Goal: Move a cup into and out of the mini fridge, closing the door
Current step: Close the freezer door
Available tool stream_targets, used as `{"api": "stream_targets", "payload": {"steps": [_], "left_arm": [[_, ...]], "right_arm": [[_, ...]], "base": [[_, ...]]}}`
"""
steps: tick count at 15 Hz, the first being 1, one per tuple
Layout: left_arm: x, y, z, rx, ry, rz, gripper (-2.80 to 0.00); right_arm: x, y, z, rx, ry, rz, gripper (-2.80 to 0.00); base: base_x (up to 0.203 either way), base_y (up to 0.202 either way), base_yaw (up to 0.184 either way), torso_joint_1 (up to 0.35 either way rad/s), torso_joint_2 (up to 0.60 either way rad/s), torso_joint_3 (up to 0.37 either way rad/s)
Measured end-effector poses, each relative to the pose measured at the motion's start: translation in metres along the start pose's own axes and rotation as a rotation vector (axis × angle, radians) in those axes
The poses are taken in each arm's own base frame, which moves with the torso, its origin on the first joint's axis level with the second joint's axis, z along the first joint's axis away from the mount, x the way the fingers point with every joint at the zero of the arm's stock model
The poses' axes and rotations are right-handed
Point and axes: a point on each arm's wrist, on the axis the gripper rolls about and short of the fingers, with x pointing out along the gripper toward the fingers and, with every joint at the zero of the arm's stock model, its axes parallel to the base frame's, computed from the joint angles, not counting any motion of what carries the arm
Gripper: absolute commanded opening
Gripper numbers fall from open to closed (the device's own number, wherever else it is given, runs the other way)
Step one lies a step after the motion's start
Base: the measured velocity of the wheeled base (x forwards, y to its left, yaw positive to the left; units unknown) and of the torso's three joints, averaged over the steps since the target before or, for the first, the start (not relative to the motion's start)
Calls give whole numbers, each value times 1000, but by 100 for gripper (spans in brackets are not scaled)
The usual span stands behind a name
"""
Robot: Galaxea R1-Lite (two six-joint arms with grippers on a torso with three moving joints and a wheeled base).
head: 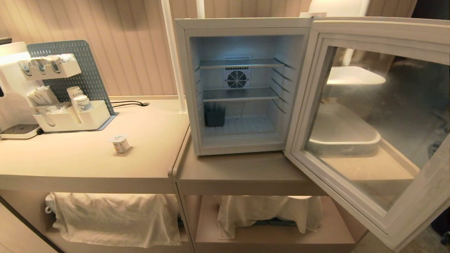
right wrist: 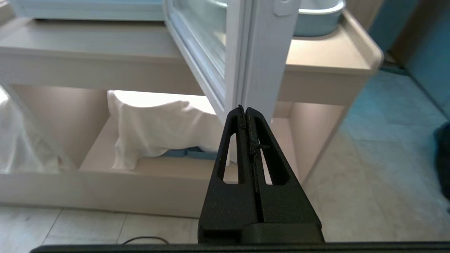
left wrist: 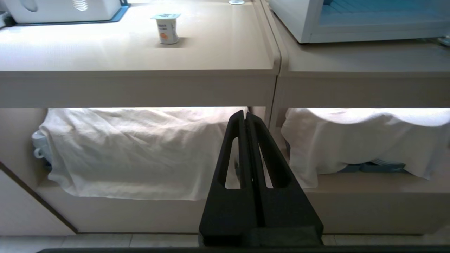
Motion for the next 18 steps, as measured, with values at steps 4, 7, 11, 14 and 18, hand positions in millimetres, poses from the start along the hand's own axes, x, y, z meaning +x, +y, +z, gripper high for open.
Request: {"api": "stream_targets", "payload": {"steps": [4, 7, 11, 14, 18], "left_arm": [[0, 0, 0, -7, 0, 3, -280], [0, 0, 0, -9, 0, 2, -280], [0, 0, 0, -10, 1, 2, -280], [0, 0, 0, -11, 1, 1, -280], [0, 0, 0, -12, 1, 1, -280]], "right_arm": [[0, 0, 0, 0, 0, 2, -280], [0, 0, 0, 2, -1, 0, -280], [-22, -4, 54, 64, -203, 12, -280], [-32, -12, 133, 190, -284, -57, -280], [37, -27, 241, 369, -185, -195, -280]], "base": [[1, -168, -1, 3, 1, 3], [0, -56, 4, 1, 1, 4], [0, 0, 0, 0, 0, 0], [0, 0, 0, 0, 0, 0], [0, 0, 0, 0, 0, 0]]}}
